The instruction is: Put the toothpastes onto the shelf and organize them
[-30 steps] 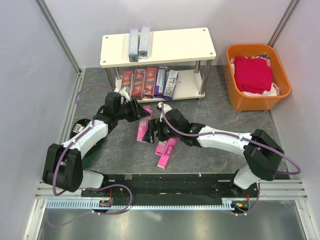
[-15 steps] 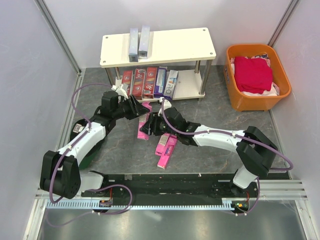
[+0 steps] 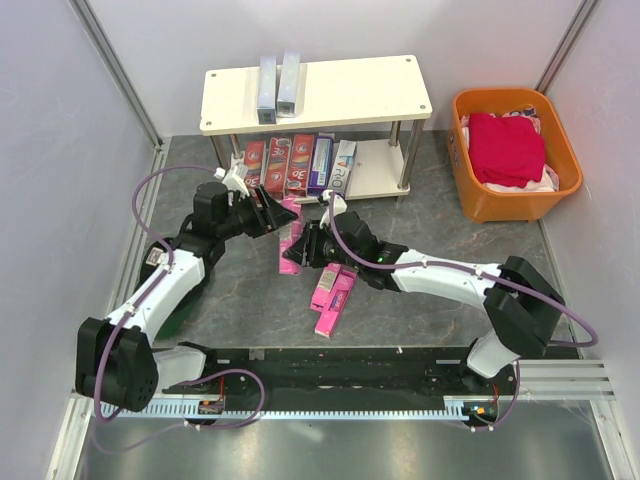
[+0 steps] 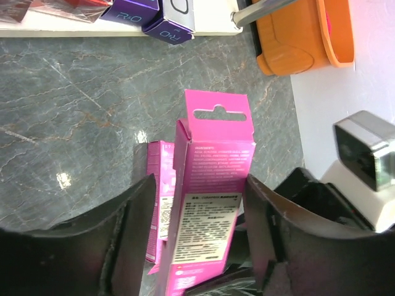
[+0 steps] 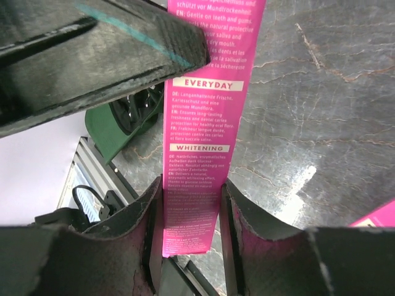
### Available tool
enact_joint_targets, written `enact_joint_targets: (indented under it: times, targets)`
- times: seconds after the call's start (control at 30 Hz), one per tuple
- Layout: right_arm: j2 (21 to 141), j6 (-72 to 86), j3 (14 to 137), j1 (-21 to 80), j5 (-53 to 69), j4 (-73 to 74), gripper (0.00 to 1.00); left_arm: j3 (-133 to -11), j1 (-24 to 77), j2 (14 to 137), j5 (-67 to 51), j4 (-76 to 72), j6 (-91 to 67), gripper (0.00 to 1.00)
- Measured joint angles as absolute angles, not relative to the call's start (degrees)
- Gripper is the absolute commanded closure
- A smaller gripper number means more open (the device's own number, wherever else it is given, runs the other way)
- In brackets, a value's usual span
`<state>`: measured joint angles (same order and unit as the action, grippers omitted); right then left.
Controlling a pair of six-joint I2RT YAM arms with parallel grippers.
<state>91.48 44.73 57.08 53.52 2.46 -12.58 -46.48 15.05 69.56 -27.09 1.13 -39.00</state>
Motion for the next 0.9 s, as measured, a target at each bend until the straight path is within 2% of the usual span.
enact_joint_targets:
  times: [0.1, 0.4, 0.9]
  targets:
    - [89.9, 43.9, 57.1, 53.5, 2.3, -11.2, 0.8, -46.6, 14.6, 69.1, -27.0, 2.2, -38.9, 0.24]
    - [86.2, 41.4, 57.1, 53.3, 2.2, -9.2, 0.82, -48.9, 13.4, 65.2, -25.7, 7.6, -36.8, 0.18]
    - [81.2, 33.1, 67.0, 51.7, -0.4, 1.2, 0.81, -52.4, 12.2, 57.8, -17.5, 11.7, -33.1, 0.17]
